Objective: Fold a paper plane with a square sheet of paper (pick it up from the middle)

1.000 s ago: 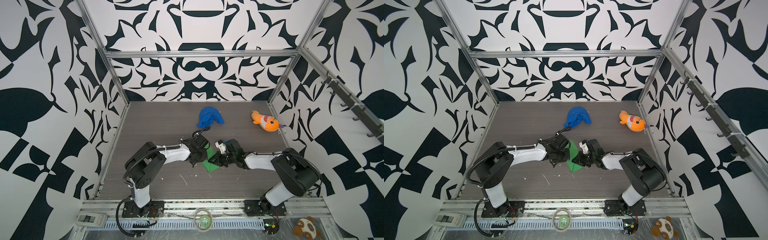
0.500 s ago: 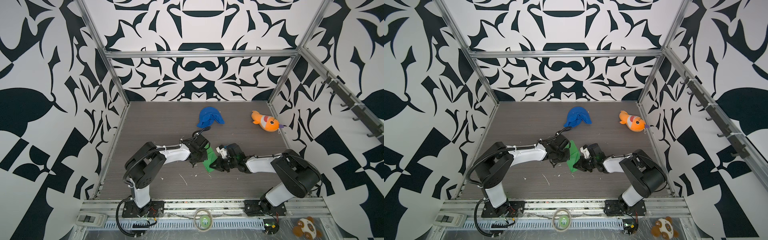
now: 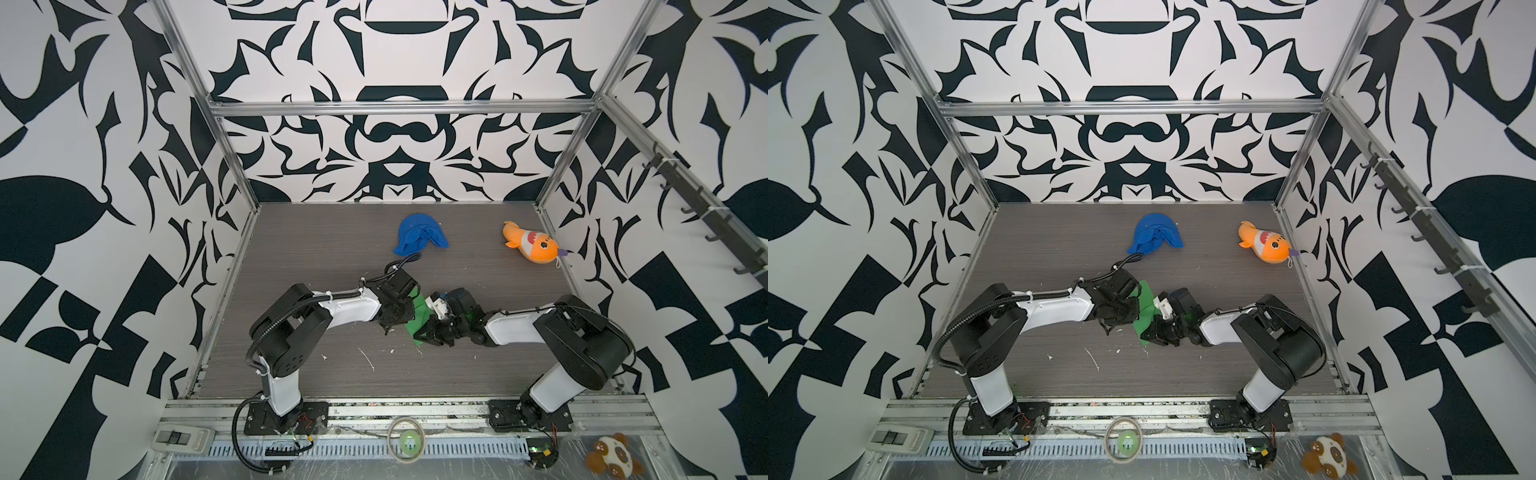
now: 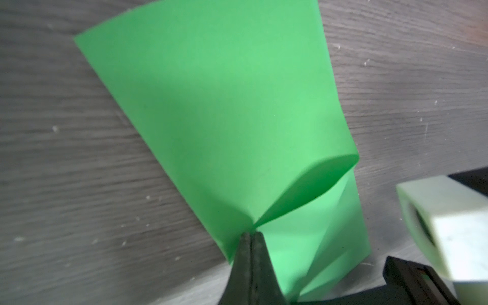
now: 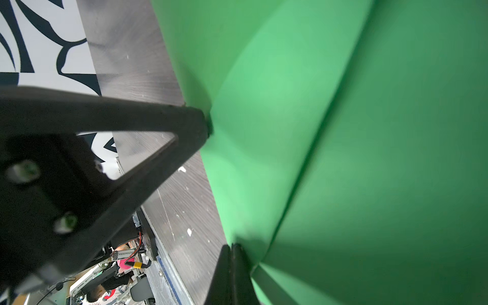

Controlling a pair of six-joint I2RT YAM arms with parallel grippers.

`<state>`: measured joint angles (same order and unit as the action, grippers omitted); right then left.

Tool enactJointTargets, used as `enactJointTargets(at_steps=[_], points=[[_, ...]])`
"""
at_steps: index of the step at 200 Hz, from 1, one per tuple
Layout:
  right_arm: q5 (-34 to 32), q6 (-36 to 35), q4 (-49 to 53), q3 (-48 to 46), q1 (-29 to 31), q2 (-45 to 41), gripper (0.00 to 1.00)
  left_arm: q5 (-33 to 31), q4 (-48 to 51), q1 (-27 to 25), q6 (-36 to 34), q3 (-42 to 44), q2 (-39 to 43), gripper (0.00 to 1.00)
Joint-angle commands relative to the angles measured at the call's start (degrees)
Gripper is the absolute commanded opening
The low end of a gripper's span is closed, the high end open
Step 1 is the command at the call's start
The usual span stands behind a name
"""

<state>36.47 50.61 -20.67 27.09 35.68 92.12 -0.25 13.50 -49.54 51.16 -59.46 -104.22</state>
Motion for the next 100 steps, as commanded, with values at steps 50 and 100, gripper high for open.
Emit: enactJointTargets(at_steps=[50,100], points=[[-2.5,-6.5,10.3,2.7,-1.9,-9.2,0.03,-1.8,4.6,0.0,-0.5,0.4,-2.6,0.0],[-0.8,-12.4,11.9,13.8,-6.3,0.4,0.02,-1.5,4.4,-0.1,-0.8,0.3,-2.6,0.0]])
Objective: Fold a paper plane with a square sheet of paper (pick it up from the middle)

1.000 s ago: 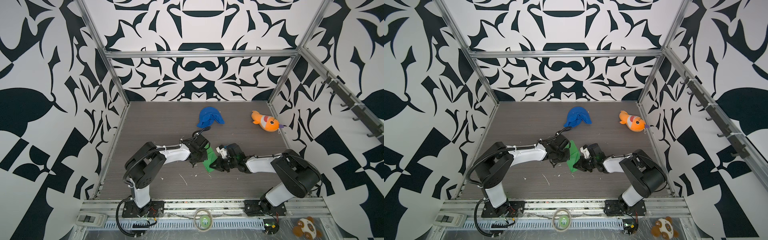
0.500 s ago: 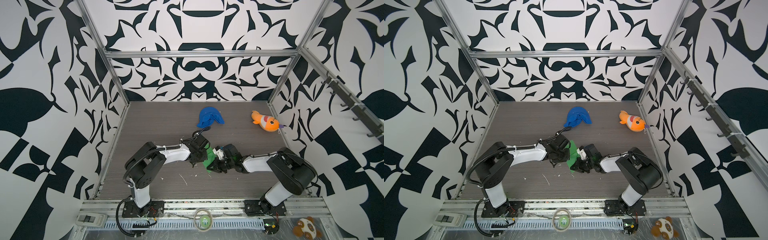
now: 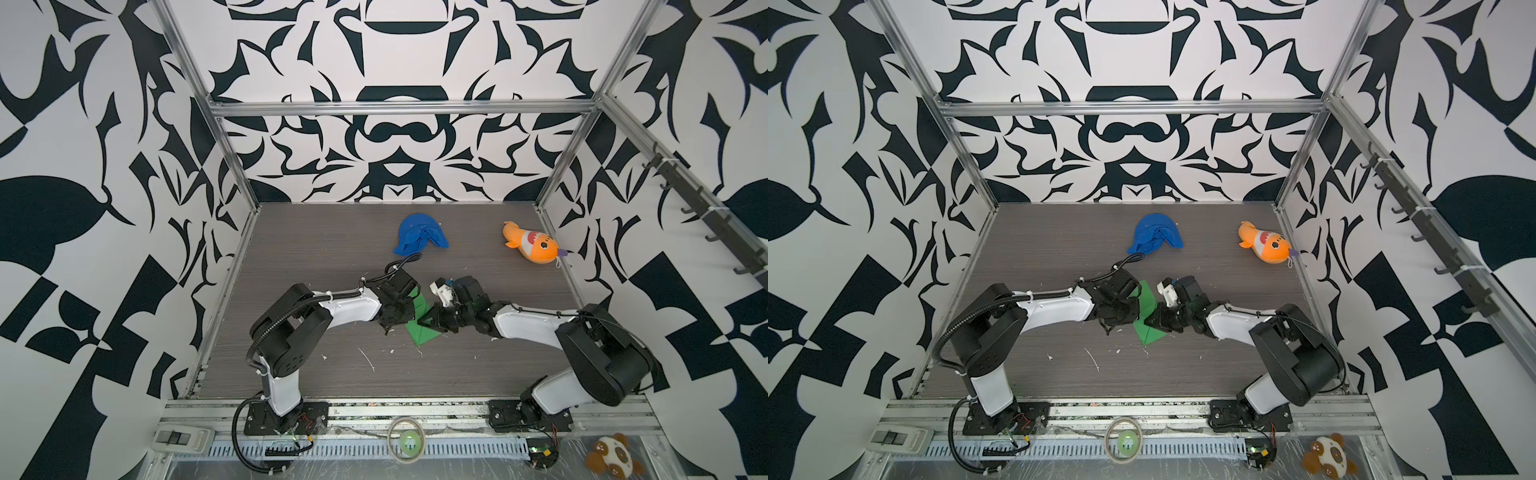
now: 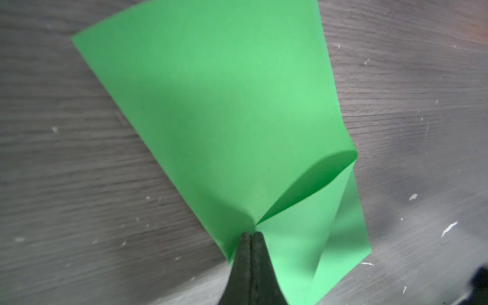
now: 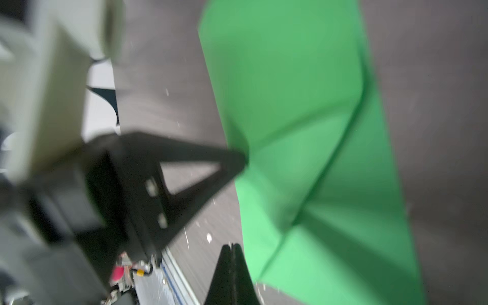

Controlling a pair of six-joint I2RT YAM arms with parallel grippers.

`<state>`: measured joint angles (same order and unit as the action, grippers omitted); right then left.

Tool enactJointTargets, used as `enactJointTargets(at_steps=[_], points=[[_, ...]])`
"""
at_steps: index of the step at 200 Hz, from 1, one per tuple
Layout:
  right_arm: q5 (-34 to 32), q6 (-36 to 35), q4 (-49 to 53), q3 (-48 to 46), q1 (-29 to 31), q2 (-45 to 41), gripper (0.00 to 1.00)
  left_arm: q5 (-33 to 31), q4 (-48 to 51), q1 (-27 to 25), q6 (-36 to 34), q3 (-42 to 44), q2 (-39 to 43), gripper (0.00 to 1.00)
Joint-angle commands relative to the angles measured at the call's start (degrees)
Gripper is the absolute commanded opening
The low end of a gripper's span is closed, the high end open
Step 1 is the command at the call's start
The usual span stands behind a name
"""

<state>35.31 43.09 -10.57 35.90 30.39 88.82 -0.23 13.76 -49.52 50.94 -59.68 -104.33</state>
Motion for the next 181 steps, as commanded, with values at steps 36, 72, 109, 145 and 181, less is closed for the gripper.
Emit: enactJointTargets(at_steps=[36,72,109,145,181], points=[[1.1,-5.6,1.7,7.2,-2.2,8.6,0.03,-1.5,4.4,0.0,-1.3,0.0,-2.5,0.0],[-0.8,-6.3,1.1,4.5,-4.4,9.5,0.02,-1.5,4.6,-0.1,-2.3,-0.7,-2.4,0.0],[-4.2,-6.1,0.7,1.6,-5.5,9.2,0.02,-1.8,5.6,-0.1,-4.7,-3.0,-0.8,0.0],[-7.1,0.6,-3.3,-3.6,-5.4,6.4,0.02,-2.5,4.8,-0.1,-4.3,-4.7,3.8,0.13],[-13.1,11.0,-5.6,-9.0,-4.6,0.6,0.02,-1.9,-3.5,-3.0,5.3,1.9,9.5,0.24]])
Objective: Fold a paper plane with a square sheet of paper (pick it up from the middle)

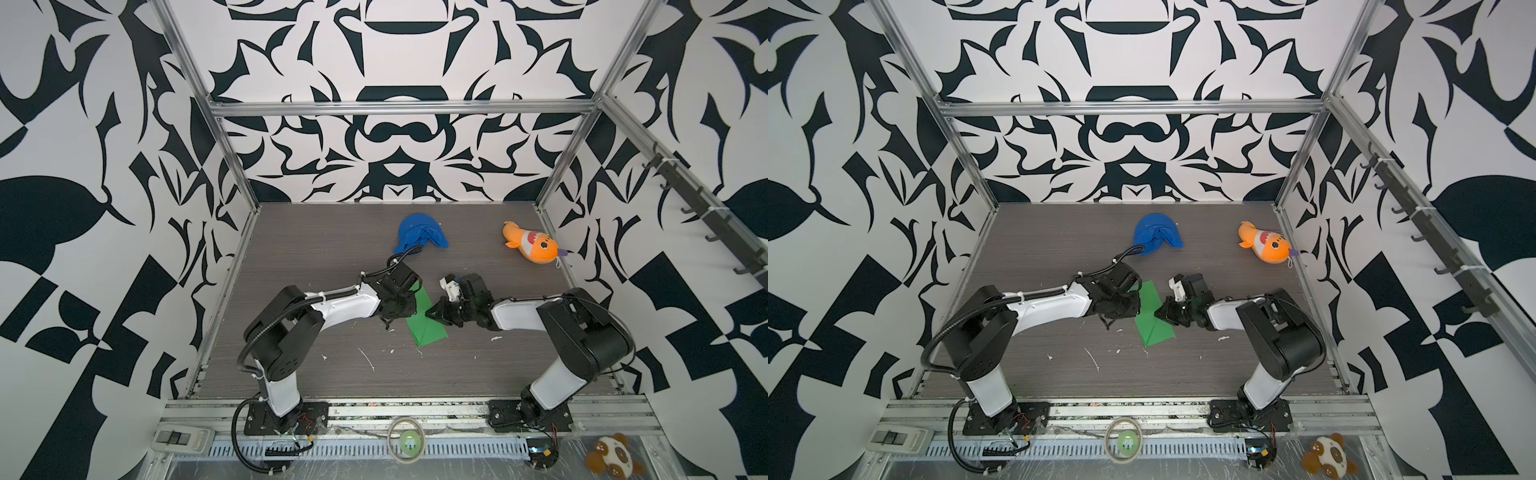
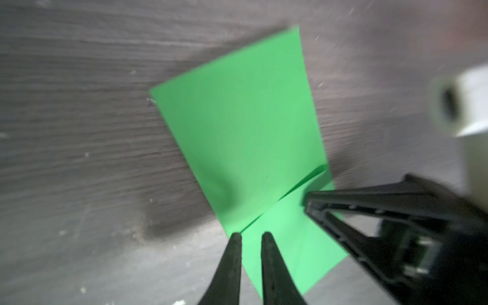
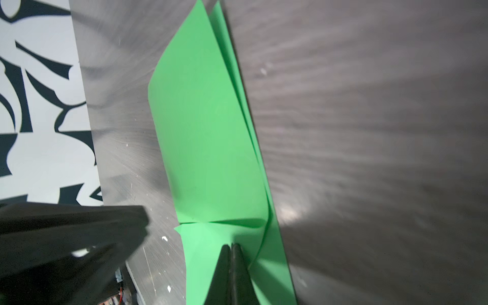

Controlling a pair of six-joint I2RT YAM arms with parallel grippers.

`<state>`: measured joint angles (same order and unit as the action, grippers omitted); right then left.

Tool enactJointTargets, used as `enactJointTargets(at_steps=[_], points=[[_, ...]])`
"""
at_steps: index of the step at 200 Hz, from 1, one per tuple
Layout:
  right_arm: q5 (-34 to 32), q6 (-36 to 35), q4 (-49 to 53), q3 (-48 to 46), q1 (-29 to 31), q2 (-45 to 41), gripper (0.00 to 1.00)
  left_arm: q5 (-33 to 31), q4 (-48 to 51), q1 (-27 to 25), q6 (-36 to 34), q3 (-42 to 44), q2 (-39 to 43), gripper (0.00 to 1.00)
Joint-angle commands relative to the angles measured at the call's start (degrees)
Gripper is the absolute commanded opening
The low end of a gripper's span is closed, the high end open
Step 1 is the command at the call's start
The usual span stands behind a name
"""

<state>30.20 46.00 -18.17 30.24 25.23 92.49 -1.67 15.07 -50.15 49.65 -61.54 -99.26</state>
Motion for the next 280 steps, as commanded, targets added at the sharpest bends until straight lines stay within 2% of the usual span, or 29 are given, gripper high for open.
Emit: enactJointTargets(at_steps=[1,27,60,85,128,231,256,280], points=[[-8.2,8.2,2.1,-3.4,0.6,-3.3,0.02,-0.3,-5.0,-2.5,6.9,3.9,4.5,0.24],[-12.6,12.7,5.1,-4.1,1.0,-6.9,0.01,-1.2,-10.0,-7.4,14.4,7.0,5.2,0.25],[-13.5,15.4,5.6,-3.9,1.0,-7.1,0.0,-0.5,-14.6,-11.4,19.6,7.3,1.7,0.2],[-12.7,15.6,5.0,-3.4,1.1,-5.8,0.0,0.6,-14.3,-11.6,21.0,6.2,-1.0,0.14],[-12.5,15.6,4.9,-3.1,1.0,-5.0,0.0,-1.3,-9.7,-11.5,21.8,5.2,-2.8,0.06],[-12.2,15.1,6.2,-2.3,1.0,-4.3,0.0,-1.7,-3.8,-10.8,25.3,5.7,-4.4,0.01],[-11.2,12.1,7.7,-0.7,1.0,-5.3,0.01,-1.7,-1.9,-10.7,25.6,5.6,-4.3,0.0],[-5.9,0.2,12.3,4.0,0.3,-6.8,0.02,-1.3,-1.0,-10.4,24.6,6.4,-3.8,0.0]])
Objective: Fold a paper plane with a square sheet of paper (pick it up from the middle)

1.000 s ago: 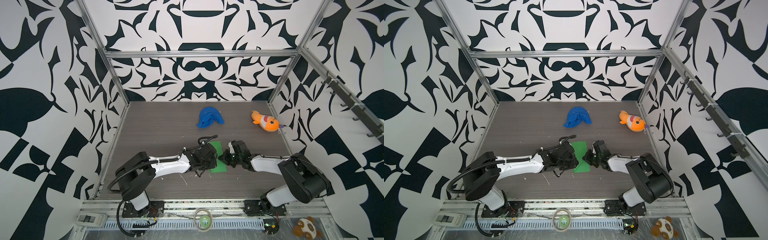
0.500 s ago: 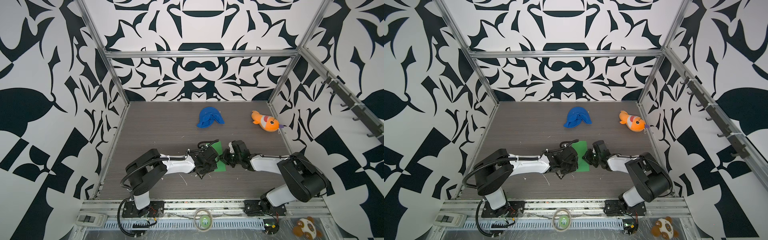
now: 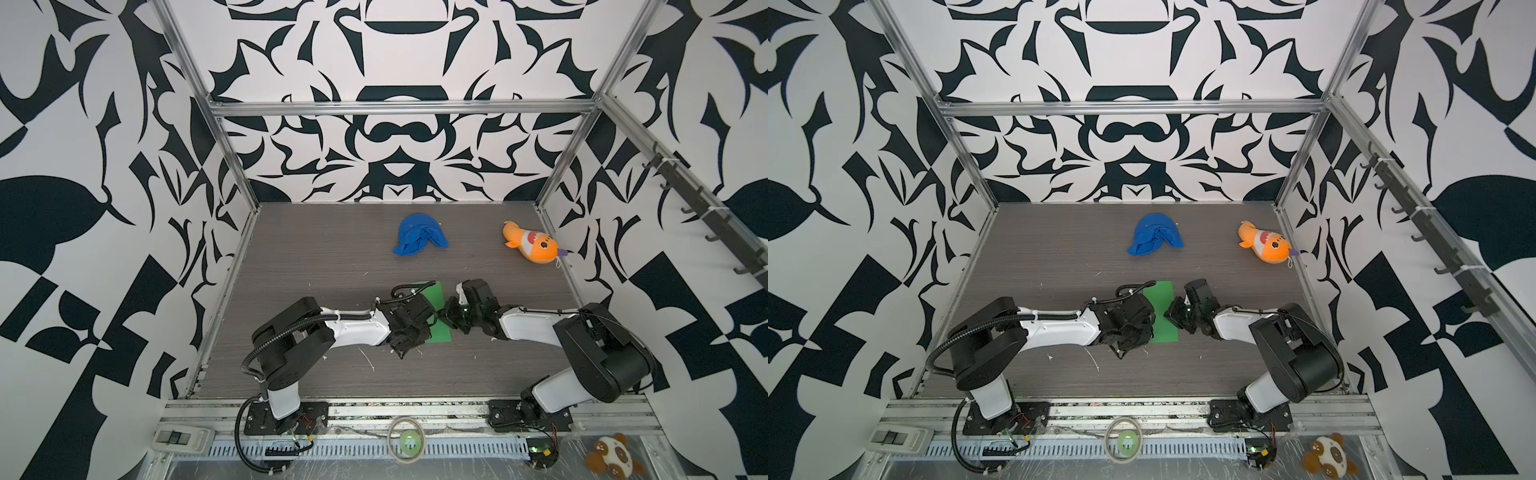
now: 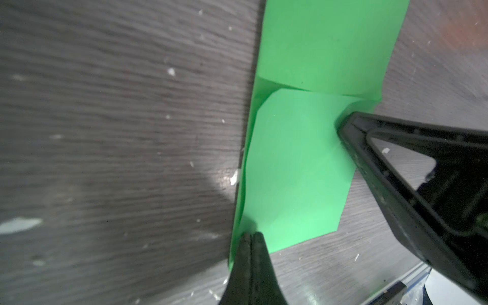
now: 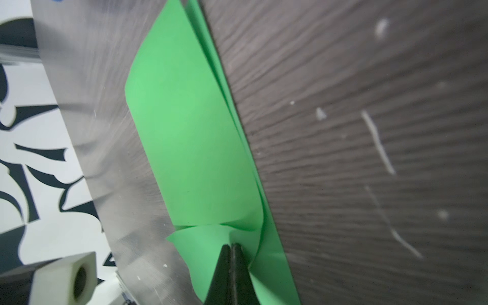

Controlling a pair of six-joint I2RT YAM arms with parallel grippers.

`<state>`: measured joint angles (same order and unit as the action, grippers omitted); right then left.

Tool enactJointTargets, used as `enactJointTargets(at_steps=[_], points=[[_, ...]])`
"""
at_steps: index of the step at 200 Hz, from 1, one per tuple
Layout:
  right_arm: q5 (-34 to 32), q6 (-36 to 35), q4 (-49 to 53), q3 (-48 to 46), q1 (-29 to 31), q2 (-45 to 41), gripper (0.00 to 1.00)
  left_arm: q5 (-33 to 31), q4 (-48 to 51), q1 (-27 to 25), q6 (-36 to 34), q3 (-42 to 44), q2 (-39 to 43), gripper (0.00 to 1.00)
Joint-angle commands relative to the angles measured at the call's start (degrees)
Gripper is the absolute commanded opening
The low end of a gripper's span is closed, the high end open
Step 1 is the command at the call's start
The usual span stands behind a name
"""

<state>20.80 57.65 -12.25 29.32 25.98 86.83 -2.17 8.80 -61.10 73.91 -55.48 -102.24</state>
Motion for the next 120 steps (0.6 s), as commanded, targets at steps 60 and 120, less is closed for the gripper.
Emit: enactJointTargets(at_steps=[60,120], points=[[17.0,-31.5,17.2,10.5,0.1,0.8,0.0,2.5,-2.0,2.3,-0.4,6.4,-0.8,0.0],[16.0,-38.6,24.1,13.4,2.6,4.1,0.0,3.1,-1.0,2.4,-0.6,6.3,-1.5,0.0]])
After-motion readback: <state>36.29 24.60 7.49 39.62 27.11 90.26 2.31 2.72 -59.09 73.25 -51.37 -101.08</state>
